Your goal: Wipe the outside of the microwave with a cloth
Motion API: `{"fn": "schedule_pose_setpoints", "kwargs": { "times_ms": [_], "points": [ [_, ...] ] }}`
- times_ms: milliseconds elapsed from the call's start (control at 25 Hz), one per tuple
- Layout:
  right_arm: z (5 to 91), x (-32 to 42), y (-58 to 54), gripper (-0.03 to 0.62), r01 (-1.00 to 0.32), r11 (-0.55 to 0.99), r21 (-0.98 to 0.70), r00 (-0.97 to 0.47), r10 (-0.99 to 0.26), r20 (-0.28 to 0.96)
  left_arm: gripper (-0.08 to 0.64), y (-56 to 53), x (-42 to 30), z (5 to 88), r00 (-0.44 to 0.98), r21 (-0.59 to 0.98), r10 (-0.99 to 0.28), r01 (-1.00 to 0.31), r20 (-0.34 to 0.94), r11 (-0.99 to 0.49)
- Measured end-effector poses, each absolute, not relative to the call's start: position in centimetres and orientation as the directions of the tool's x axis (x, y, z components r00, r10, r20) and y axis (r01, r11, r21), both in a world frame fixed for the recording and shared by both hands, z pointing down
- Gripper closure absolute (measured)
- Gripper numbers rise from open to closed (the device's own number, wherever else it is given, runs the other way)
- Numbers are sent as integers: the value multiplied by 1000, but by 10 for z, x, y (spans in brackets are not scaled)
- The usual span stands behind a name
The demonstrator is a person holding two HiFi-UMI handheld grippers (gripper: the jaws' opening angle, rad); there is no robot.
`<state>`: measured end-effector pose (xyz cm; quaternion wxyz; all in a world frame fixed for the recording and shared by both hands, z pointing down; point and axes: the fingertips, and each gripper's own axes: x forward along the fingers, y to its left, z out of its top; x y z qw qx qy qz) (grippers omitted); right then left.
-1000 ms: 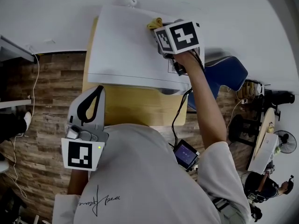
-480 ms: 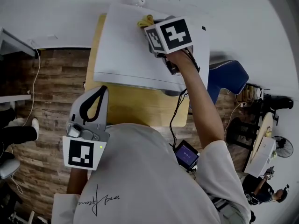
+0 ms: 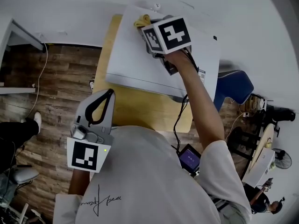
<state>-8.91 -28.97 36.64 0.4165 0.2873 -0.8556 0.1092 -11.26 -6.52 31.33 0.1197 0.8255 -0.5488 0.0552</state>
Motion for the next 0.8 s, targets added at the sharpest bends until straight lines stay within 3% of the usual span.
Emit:
{"fn": "schedule_pose_setpoints", "kwargs": {
  "times_ms": [320,560,800],
  "points": [
    [366,-132,-278,472,-514,858,18,-547,-344,763,568,-65,-123,315,366,130,-900,-930,237,-344],
    [351,-159,-252,472,-439,874,-209,-695,-183,696,568,-64,-125,314,358,121,-901,-933,246,-338],
    [332,-132,-254,472,-455,878,-144,-676,-236,699,568,-67,-128,312,356,102,-900,-935,251,-341]
  ]
}}
